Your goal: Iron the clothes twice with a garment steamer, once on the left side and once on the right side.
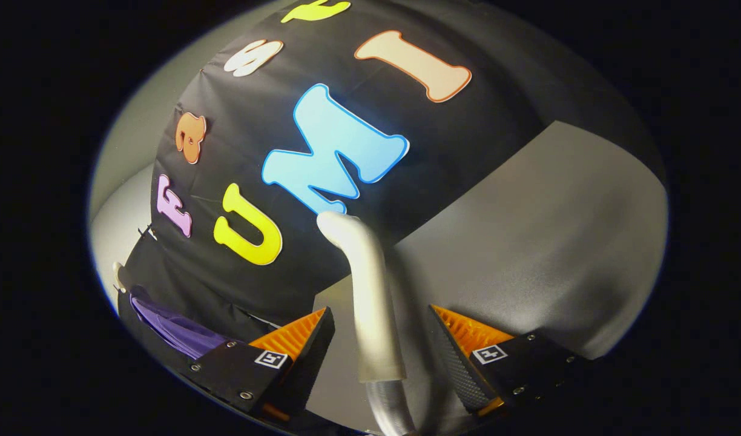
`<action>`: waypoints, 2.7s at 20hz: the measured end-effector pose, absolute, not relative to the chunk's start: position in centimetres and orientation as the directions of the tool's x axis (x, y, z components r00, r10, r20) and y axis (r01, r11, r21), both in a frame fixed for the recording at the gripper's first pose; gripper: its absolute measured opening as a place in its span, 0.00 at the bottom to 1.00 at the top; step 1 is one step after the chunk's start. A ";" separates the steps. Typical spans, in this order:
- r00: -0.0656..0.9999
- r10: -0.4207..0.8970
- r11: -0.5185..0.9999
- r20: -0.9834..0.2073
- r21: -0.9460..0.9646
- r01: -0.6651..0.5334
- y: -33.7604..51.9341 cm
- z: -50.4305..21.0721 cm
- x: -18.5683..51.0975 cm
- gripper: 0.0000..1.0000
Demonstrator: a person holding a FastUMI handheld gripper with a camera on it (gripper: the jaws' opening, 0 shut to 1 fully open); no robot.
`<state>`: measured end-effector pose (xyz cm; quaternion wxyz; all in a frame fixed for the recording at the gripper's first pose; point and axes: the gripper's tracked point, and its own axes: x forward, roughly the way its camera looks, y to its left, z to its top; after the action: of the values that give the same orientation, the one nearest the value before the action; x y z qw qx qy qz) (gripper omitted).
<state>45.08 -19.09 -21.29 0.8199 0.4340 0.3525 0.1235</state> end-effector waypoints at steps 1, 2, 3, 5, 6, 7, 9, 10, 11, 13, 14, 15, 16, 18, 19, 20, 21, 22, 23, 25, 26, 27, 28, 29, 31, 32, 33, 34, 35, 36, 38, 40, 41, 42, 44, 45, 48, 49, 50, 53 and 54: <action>0.708 0.527 0.581 -0.469 0.808 0.103 -18.7 -21.5 45.3 0.94; 0.696 0.550 0.561 -0.461 0.821 0.101 -18.3 -21.7 45.6 0.94; 0.681 0.574 0.537 -0.455 0.837 0.106 -17.9 -21.7 45.7 0.94; 0.666 0.609 0.483 -0.430 0.868 0.117 -17.3 -21.4 46.2 0.94; 0.658 0.624 0.461 -0.421 0.878 0.125 -17.0 -21.4 46.4 0.89; 0.648 0.639 0.440 -0.415 0.888 0.135 -16.5 -21.4 46.5 0.85; 0.629 0.643 0.439 -0.437 0.883 0.165 -16.0 -22.4 46.7 0.74; 0.621 0.649 0.432 -0.439 0.885 0.174 -15.6 -22.8 46.6 0.56; 0.618 0.655 0.416 -0.435 0.890 0.185 -15.8 -22.4 46.4 0.45; 0.624 0.650 0.404 -0.433 0.893 0.199 -16.1 -21.9 46.2 0.42; 0.625 0.649 0.400 -0.433 0.893 0.204 -16.2 -21.7 46.0 0.38; 0.624 0.651 0.396 -0.432 0.895 0.207 -16.2 -21.6 45.8 0.37; 0.622 0.654 0.388 -0.430 0.897 0.211 -16.0 -21.5 45.7 0.35; 0.616 0.659 0.380 -0.431 0.898 0.222 -15.5 -21.2 45.1 0.35; 0.613 0.659 0.385 -0.435 0.896 0.222 -15.2 -20.9 44.6 0.35; 0.612 0.656 0.396 -0.441 0.892 0.219 -14.7 -20.5 44.3 0.35; 0.611 0.654 0.407 -0.446 0.888 0.213 -14.2 -20.1 43.8 0.34; 0.607 0.654 0.422 -0.452 0.883 0.204 -13.7 -19.6 43.2 0.34; 0.604 0.655 0.436 -0.454 0.880 0.188 -13.1 -19.1 42.3 0.34; 0.621 0.644 0.458 -0.446 0.875 0.153 -12.2 -17.9 40.8 0.34; 0.635 0.632 0.475 -0.445 0.869 0.136 -11.8 -17.1 40.2 0.34; 0.648 0.619 0.495 -0.444 0.861 0.118 -11.3 -16.4 39.4 0.34; 0.659 0.607 0.514 -0.444 0.852 0.099 -11.0 -15.6 38.3 0.34; 0.672 0.594 0.532 -0.443 0.842 0.085 -10.6 -14.6 37.1 0.34; 0.696 0.569 0.567 -0.439 0.822 0.055 -9.7 -12.6 34.4 0.34; 0.711 0.551 0.582 -0.437 0.812 0.048 -9.3 -11.7 32.9 0.34; 0.731 0.529 0.598 -0.431 0.800 0.039 -8.6 -10.7 31.4 0.34; 0.753 0.501 0.613 -0.425 0.789 0.037 -8.2 -9.9 29.7 0.34; 0.770 0.475 0.623 -0.425 0.781 0.047 -7.4 -9.1 28.1 0.34; 0.784 0.457 0.635 -0.421 0.771 0.043 -6.5 -8.5 26.5 0.34; 0.806 0.427 0.658 -0.411 0.752 0.035 -4.4 -7.7 23.3 0.34; 0.823 0.403 0.679 -0.400 0.733 0.024 -3.0 -7.1 20.1 0.34; 0.829 0.389 0.699 -0.401 0.715 0.018 -2.4 -6.9 18.6 0.34; 0.834 0.378 0.716 -0.402 0.698 0.012 -1.7 -6.5 17.4 0.34; 0.838 0.370 0.735 -0.401 0.678 0.000 0.1 -5.9 15.1 0.34; 0.843 0.360 0.746 -0.399 0.666 -0.003 0.9 -5.6 13.9 0.34; 0.867 0.334 0.785 -0.369 0.618 -0.039 3.3 -4.1 11.4 0.35; 0.875 0.325 0.803 -0.359 0.594 -0.055 4.0 -3.5 10.7 0.34; 0.883 0.317 0.817 -0.345 0.573 -0.069 4.6 -2.8 10.2 0.34; 0.915 0.287 0.852 -0.284 0.512 -0.109 6.3 0.0 9.0 0.34; 0.922 0.282 0.868 -0.265 0.480 -0.127 7.1 0.9 8.8 0.34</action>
<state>8.83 7.07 0.91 0.9521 0.2337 0.1657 0.1072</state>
